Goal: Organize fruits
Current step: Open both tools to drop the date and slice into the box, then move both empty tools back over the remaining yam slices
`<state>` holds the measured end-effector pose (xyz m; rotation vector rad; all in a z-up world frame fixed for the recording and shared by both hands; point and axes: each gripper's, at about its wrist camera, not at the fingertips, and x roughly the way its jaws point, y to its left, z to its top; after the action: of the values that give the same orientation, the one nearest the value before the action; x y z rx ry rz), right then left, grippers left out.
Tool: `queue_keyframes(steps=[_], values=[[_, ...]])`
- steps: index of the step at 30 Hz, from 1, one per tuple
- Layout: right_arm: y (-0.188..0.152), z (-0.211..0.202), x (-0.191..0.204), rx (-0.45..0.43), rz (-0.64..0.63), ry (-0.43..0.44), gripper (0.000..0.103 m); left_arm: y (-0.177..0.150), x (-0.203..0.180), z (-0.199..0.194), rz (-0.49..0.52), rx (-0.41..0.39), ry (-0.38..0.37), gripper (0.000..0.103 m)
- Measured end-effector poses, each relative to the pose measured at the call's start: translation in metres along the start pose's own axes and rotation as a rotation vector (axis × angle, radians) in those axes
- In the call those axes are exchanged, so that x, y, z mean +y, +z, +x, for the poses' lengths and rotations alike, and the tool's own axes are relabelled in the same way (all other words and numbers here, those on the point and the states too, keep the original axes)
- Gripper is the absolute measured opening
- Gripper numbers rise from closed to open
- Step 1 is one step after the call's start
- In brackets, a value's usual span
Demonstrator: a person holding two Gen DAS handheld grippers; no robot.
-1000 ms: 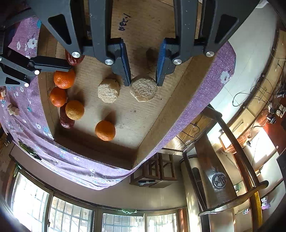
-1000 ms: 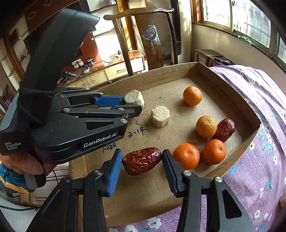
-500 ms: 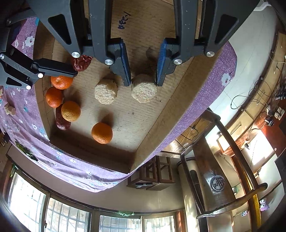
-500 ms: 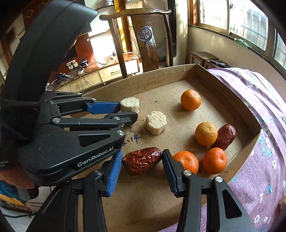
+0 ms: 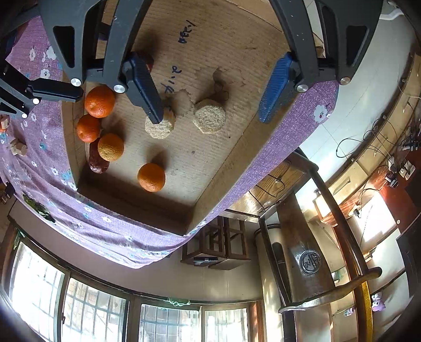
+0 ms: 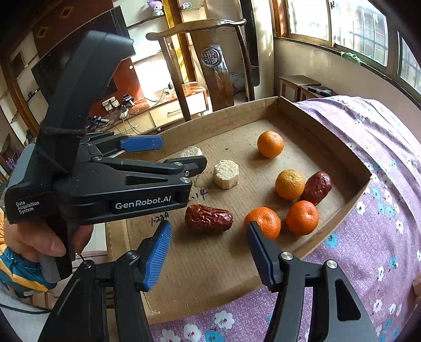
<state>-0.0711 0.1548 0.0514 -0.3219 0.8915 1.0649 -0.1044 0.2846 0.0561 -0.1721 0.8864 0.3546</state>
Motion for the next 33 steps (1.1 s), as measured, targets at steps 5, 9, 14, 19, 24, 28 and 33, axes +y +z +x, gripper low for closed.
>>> queue_keyframes(steps=[5,9,14,19,24,28,33], values=[[-0.015,-0.026,-0.013,-0.034,0.041,-0.048,0.071,0.001,-0.019,-0.013,0.023,-0.040,-0.011,0.077],[-0.029,-0.050,-0.031,-0.067,0.088,-0.093,0.075,0.001,-0.044,-0.021,0.046,-0.054,-0.051,0.077],[-0.051,-0.078,-0.063,-0.094,0.182,-0.151,0.076,0.000,-0.086,-0.030,0.096,-0.071,-0.117,0.081],[-0.078,-0.108,-0.091,-0.109,0.262,-0.225,0.078,-0.002,-0.135,-0.032,0.161,-0.059,-0.185,0.083],[-0.113,-0.143,-0.121,-0.121,0.347,-0.278,0.080,-0.007,-0.179,-0.035,0.218,-0.050,-0.237,0.086],[-0.140,-0.163,-0.146,-0.126,0.416,-0.316,0.080,-0.011,-0.208,-0.030,0.240,-0.015,-0.267,0.089],[-0.177,-0.184,-0.181,-0.109,0.500,-0.407,0.080,-0.015,-0.239,-0.024,0.275,0.020,-0.301,0.089]])
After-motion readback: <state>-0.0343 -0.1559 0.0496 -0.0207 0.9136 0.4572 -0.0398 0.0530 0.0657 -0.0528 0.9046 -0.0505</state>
